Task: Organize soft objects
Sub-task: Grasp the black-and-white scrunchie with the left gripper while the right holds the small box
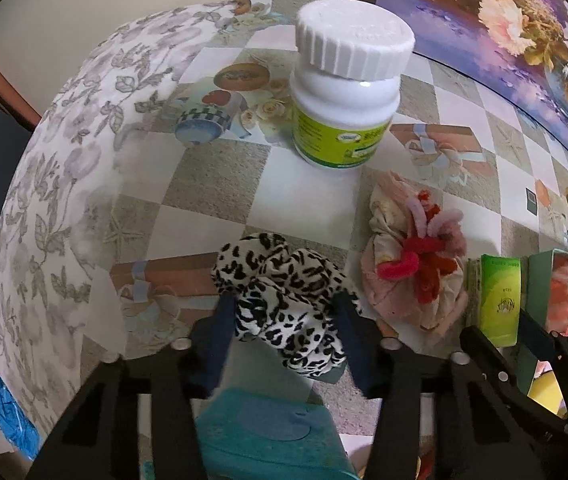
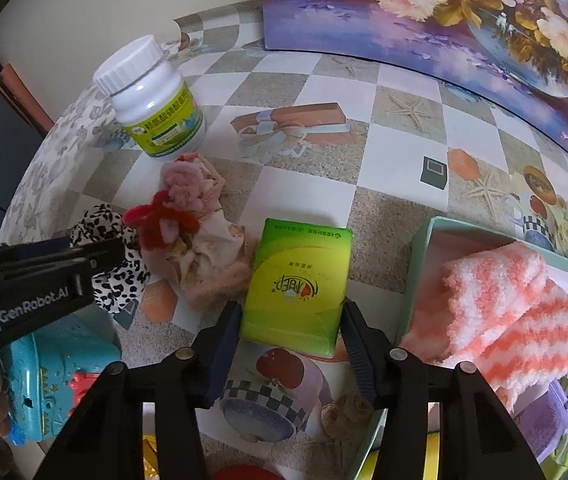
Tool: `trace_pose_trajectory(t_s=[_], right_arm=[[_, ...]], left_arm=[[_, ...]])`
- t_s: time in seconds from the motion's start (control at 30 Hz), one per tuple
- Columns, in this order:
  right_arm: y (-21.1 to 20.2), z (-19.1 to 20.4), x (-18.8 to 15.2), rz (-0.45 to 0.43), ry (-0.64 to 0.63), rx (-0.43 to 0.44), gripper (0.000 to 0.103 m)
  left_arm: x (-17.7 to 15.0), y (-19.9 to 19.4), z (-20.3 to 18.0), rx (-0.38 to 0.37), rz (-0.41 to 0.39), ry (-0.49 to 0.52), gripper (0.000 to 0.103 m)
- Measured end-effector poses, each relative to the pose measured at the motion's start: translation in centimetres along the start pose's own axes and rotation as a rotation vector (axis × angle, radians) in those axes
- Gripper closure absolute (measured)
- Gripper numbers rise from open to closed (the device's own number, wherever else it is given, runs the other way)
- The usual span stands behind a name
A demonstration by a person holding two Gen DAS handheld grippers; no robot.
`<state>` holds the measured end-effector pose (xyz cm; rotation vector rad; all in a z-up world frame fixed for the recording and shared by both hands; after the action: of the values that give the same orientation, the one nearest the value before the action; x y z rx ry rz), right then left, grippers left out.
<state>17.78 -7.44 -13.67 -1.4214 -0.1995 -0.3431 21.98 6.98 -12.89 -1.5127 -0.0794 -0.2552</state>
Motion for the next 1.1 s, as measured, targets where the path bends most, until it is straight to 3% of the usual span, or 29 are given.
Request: trace_pose_trajectory(t_s=[0.33, 0.57, 1.1], right_arm=[[-0.6, -0.2, 0.2, -0.012, 0.018, 0.018, 0.05], [-2.2, -0.2, 0.4, -0.044, 0.028, 0.035, 0.051], [-9.3, -2.8, 0.0, -0.154, 0.132, 0.038, 0.051]], left_arm=[[0.2, -0.7, 0.5, -0.019, -0.036, -0.032, 0.074], [0.5, -2.3, 0.8, -0.039, -0.087, -0.05, 0.076], [0.3, -11.2, 0.7, -0.067, -0.303, -0.045, 0.077]])
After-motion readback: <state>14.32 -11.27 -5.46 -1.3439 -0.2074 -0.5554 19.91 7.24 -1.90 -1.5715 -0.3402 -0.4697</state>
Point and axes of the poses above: each gripper's, at about its wrist camera, not at the fingertips, and y roughly the way its jaws point, z to its left, x to its top, the point moved 4 cm from there along y, roughly the way its jaws point, and after that the axes turned 2 degrees about y, right-handed, at the moved point
